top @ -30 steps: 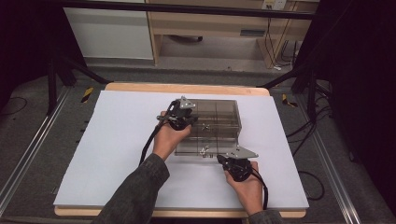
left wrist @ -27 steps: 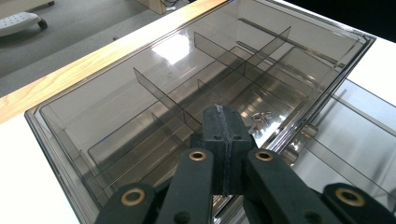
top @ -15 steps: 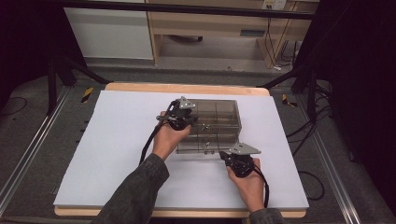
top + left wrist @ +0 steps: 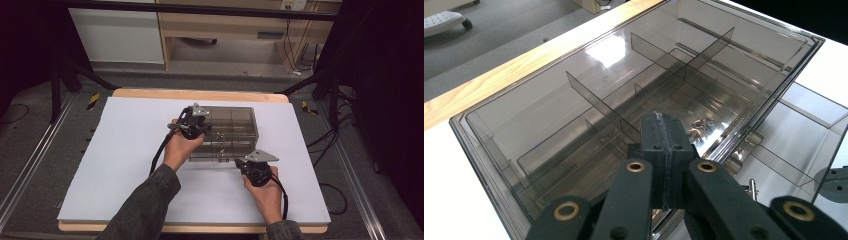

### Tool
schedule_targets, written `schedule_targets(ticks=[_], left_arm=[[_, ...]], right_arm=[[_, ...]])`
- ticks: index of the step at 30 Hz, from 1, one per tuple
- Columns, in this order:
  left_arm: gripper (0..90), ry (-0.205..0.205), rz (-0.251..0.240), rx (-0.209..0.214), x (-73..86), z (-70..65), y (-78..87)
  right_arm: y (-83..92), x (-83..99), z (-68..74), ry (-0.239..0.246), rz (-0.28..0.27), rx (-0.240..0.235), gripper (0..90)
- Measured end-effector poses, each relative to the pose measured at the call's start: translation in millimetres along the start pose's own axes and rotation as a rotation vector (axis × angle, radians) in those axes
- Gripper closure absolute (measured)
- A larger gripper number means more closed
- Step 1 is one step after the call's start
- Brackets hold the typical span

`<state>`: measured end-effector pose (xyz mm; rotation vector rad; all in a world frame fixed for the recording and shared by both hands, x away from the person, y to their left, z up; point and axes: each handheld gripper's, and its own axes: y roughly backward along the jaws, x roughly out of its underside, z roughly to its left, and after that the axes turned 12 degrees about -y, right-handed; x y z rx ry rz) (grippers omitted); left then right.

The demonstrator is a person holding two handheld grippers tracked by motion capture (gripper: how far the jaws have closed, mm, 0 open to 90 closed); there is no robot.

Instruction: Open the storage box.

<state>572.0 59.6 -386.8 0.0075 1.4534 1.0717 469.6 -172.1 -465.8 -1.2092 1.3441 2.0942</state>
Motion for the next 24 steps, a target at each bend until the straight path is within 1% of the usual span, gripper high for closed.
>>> schedule_targets(ticks=[1,2,3,7,8,13,14,15,19,20,21,24], left_arm=[[90.0,-0.003,0.000,-0.001,0.0,0.3,0.0],[90.0,-0.002,0.000,-0.001,0.0,0.2,0.0],[90.0,-0.002,-0.001,-0.001,-0.1,-0.1,-0.2],[90.0,-0.001,-0.001,0.003,-0.2,0.3,-0.4],[90.0,-0.002,-0.001,0.003,-0.2,0.2,-0.4],[90.0,0.000,-0.002,0.000,-0.3,-0.5,-0.8],[90.0,0.001,-0.003,0.000,-0.4,-0.5,-0.9],[90.0,-0.003,-0.002,-0.001,-0.5,-0.1,-1.0],[90.0,0.003,0.001,0.000,-1.0,-0.4,-1.1],[90.0,-0.002,0.000,0.000,-0.9,0.0,-1.1],[90.0,0.005,0.000,0.002,-0.9,-0.1,-1.2],[90.0,0.005,0.003,0.002,-1.3,-0.2,-1.2]], right_arm=[[-0.3,-0.7,0.0,0.002,0.001,0.002,90.0],[-0.2,-1.3,0.8,-0.015,0.004,-0.003,90.0],[-1.1,-1.9,-0.2,-0.008,0.001,-0.001,90.0],[-3.7,-3.5,-1.4,-0.013,0.009,0.006,90.0],[-4.1,-3.9,-2.1,-0.005,0.008,0.009,90.0],[-4.9,-8.9,-2.9,-0.015,0.011,0.016,90.0],[-5.7,-9.7,-3.8,-0.002,0.010,0.018,90.0],[-6.3,-10.7,-3.9,-0.004,0.011,0.020,90.0],[-7.5,-12.3,-4.4,-0.005,0.013,0.020,90.0],[-7.7,-12.5,-4.2,-0.008,0.017,0.022,90.0],[-7.9,-12.8,-4.6,-0.007,0.014,0.023,90.0],[-9.1,-14.1,-5.4,-0.009,0.014,0.020,90.0]])
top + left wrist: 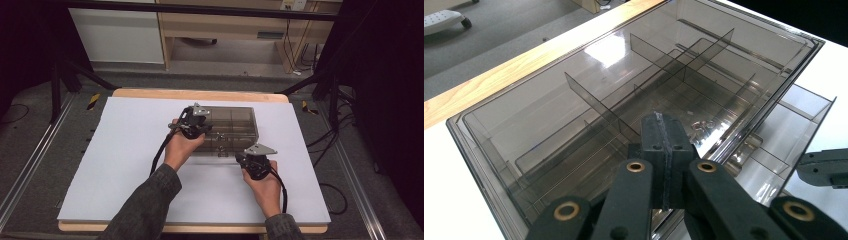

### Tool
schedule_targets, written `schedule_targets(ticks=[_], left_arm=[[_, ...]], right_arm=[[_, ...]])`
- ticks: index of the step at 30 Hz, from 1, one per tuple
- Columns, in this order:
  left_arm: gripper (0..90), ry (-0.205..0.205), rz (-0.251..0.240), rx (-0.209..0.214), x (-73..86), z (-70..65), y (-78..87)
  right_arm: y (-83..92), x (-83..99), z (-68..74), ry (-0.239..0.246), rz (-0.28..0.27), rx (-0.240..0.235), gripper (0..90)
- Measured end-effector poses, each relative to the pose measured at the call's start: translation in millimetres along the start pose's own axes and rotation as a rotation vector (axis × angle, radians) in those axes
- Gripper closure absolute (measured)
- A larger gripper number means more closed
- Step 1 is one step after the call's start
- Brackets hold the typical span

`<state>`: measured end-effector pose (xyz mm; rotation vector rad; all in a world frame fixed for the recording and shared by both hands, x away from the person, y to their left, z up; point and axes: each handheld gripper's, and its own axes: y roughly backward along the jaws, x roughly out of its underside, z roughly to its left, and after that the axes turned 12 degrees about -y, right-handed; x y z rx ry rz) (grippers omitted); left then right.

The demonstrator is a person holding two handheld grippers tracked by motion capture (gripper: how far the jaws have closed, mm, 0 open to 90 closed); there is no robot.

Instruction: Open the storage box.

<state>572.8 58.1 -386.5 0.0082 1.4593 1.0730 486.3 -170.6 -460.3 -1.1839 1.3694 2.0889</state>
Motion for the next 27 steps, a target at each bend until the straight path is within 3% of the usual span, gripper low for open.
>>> schedule_targets(ticks=[27], left_arm=[[90.0,-0.002,0.004,0.004,-2.2,-1.2,-1.8]], right_arm=[[-12.8,-10.7,-4.2,0.000,0.023,0.013,90.0]])
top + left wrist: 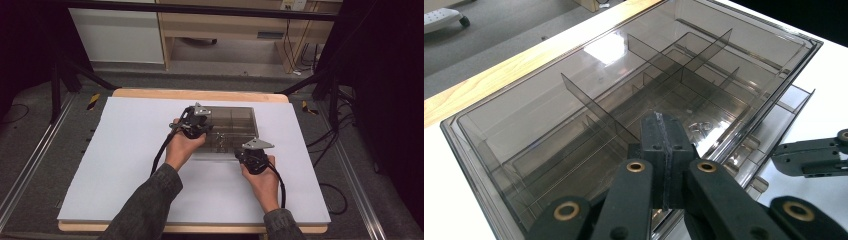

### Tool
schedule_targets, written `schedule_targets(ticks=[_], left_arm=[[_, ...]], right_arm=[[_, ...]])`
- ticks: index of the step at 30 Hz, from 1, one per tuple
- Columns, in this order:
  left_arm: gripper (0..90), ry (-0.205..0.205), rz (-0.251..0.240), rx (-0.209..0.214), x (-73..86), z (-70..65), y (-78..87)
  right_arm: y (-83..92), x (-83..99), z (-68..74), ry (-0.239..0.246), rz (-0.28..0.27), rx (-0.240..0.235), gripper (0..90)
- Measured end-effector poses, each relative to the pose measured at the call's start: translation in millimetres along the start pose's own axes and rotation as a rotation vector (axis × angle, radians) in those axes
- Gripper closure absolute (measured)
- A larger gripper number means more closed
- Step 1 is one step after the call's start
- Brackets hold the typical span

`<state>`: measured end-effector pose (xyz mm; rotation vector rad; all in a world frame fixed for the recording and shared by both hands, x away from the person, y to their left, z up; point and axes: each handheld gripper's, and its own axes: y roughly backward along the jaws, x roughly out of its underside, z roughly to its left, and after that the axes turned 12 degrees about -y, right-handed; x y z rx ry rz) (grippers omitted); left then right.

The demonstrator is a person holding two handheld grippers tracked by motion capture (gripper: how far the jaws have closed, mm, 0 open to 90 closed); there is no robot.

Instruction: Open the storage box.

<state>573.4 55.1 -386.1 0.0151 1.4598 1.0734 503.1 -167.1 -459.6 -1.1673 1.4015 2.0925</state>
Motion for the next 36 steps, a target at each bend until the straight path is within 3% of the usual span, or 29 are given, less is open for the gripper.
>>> schedule_targets(ticks=[36], left_arm=[[90.0,-0.007,0.003,0.007,-2.0,-2.3,-1.0]], right_arm=[[-10.3,-7.5,-1.0,-0.036,-0.014,0.000,90.0]])
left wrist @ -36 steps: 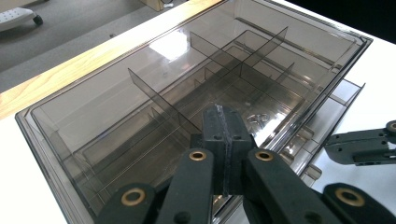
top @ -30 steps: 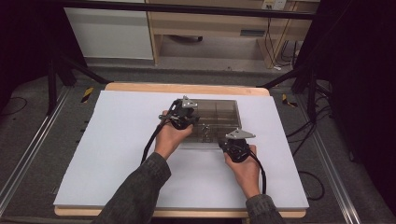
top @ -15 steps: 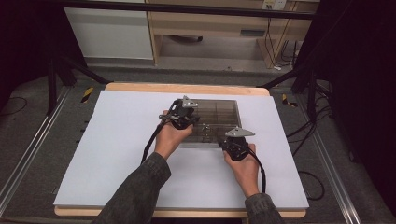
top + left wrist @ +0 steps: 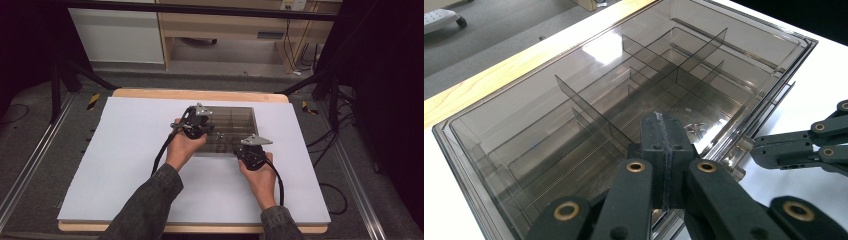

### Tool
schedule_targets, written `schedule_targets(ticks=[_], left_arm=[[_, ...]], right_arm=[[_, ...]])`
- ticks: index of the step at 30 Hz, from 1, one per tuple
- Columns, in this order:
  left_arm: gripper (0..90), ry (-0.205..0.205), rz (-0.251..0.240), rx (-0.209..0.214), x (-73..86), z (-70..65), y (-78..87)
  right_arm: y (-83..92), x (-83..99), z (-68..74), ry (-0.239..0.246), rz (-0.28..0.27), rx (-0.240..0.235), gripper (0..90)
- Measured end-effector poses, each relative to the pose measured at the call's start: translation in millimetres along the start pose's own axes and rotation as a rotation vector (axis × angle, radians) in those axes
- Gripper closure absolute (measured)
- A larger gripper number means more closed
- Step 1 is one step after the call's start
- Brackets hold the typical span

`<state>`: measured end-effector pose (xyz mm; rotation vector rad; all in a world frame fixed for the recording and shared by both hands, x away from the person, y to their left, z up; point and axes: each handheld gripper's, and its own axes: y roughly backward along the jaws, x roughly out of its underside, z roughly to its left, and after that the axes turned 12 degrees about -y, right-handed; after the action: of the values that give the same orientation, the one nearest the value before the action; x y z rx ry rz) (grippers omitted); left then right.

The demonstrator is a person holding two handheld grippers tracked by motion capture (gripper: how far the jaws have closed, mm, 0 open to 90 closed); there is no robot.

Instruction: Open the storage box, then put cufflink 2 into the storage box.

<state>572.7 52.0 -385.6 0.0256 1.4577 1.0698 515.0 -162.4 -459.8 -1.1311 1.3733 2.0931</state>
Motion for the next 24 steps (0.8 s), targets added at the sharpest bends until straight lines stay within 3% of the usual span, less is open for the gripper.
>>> schedule_targets(ticks=[24], left_arm=[[90.0,-0.007,0.003,0.004,-0.1,-0.6,1.0]], right_arm=[[-5.7,-4.3,-1.4,-0.016,-0.006,0.004,90.0]])
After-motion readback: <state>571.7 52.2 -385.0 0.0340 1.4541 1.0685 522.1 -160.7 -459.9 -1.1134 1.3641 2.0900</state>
